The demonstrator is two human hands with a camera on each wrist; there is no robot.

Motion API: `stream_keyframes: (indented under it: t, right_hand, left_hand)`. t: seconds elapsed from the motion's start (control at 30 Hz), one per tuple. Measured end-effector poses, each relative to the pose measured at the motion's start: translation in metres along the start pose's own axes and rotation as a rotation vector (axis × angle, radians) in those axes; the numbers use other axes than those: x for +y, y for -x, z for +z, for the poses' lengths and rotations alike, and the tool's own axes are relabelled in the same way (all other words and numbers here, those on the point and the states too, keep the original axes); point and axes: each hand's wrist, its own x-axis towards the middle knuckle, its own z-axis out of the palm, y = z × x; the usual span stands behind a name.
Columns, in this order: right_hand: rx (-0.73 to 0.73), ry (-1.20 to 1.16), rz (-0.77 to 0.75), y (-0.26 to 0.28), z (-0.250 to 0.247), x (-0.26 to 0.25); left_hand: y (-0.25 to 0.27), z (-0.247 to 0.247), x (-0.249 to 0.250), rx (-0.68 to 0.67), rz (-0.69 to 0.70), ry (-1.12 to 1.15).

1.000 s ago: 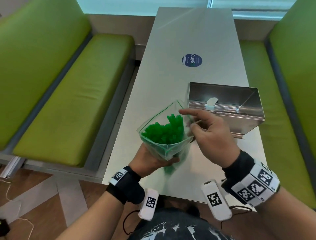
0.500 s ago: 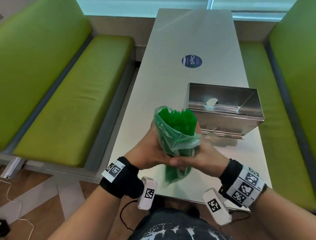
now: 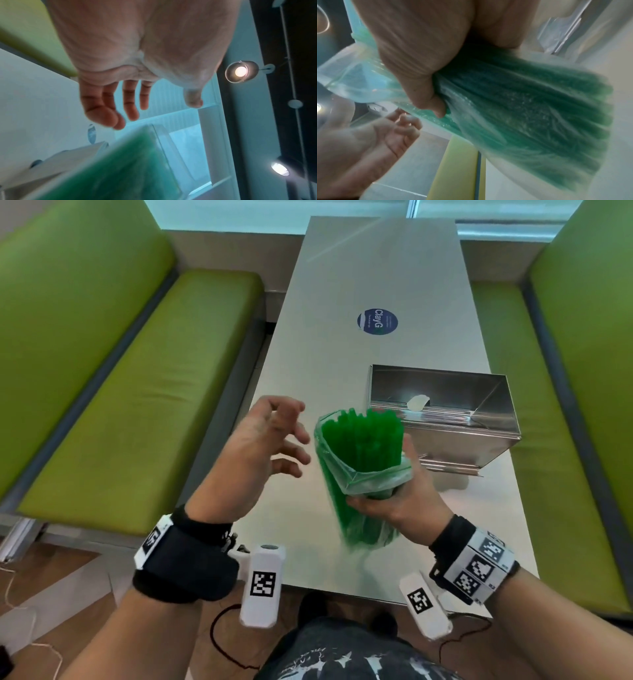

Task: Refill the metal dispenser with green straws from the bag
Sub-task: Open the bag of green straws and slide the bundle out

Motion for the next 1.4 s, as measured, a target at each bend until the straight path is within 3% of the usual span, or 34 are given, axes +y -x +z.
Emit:
stream_keyframes:
  t: [0.2,0.4,0.6,0.83,0.87,0.97,1.03,1.17,1.3,1.4]
  right_hand:
    - [-0.016,-0.039,-0.009,0.0,0.009,0.0]
    - [-0.028,-0.085,0.022,-0.001,0.007,0.001]
    - [-0.018,-0.147,-0.009,-0.006,0.009,-0.007]
    - [0.014,-0.231,0.008,-0.015,0.01,-0.007]
    - [0.02,-0.258,0.025,-0.018,0.01,-0.006]
    - [-0.017,-0.424,0.121,-0.022,0.015,-0.006]
    - [-0.13,-0.549,0.189,-0.022,0.013,-0.009]
    - [-0.262,-0.667,0.218,-0.022,0.002,-0.023]
    - [-0.157,-0.459,0.228,-0.022,0.009,-0.032]
    - [-0.087,-0.512,0.229,-0.019,0.017,-0.025]
  left_hand:
    - [-0.006,0.022,0.001,0.082,0.091,-0.017]
    - [-0.006,0.021,-0.009,0.108,0.088,0.094]
    - [-0.004,0.025,-0.031,0.198,0.117,-0.05]
    - [0.007,0.025,-0.058,0.006,0.065,-0.452]
    - [0.008,0.024,-0.06,-0.036,0.017,-0.413]
    - [0.012,0.028,-0.057,-0.155,-0.323,-0.081]
    - [0.012,0.029,-0.057,-0.205,-0.385,-0.042]
    - [0.007,0.028,-0.059,-0.137,-0.291,-0.004]
    - [0.004,0.029,-0.061,0.025,-0.137,-0.042]
    - [0.001,0.026,-0.062,0.133,-0.052,-0.076]
